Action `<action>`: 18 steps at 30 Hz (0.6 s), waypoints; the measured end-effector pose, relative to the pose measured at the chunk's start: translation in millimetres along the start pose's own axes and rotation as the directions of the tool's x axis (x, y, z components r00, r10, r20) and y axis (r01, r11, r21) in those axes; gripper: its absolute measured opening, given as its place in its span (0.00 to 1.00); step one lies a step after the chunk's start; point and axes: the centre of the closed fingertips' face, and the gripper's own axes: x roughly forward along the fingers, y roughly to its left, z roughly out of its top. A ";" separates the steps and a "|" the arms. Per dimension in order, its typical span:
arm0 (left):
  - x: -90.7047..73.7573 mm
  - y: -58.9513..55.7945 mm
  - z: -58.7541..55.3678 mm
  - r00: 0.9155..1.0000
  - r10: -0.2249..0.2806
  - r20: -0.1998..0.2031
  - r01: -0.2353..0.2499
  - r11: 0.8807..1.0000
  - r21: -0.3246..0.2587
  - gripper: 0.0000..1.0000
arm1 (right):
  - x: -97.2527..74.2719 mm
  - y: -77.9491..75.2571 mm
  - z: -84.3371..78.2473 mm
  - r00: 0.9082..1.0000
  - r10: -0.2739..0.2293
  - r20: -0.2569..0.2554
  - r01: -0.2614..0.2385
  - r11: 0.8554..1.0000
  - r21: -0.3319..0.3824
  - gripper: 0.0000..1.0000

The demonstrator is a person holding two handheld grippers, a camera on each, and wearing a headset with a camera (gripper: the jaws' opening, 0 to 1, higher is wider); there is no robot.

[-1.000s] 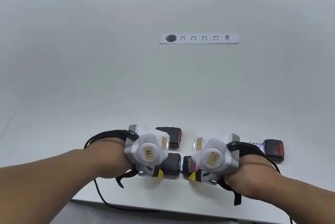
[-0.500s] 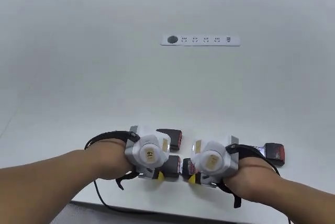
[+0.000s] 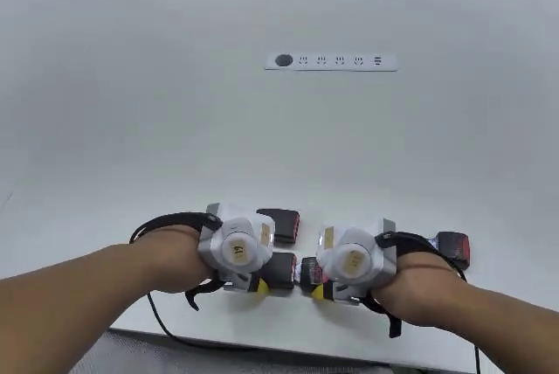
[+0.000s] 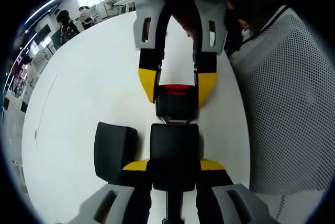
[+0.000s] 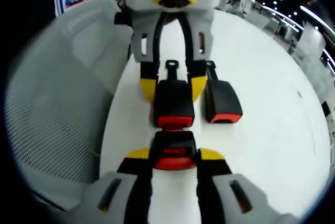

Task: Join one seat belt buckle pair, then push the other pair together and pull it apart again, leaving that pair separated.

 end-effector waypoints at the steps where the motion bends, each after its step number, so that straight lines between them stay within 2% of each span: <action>1: -0.1 0.1 0.0 1.000 0.000 -0.001 0.000 1.000 -0.003 0.33 | 0.0 -0.1 0.2 1.000 0.002 0.003 -0.002 1.000 0.005 0.30; 10: 1.0 1.1 -0.5 1.000 -0.005 0.002 0.005 1.000 -0.014 0.32 | -1.3 0.9 -0.2 1.000 0.002 0.024 -0.003 1.000 0.023 0.30; 18: 2.9 0.8 -1.2 1.000 -0.009 -0.010 0.009 1.000 -0.009 0.33 | -2.0 2.4 -0.3 0.999 -0.001 0.032 0.000 1.000 0.022 0.31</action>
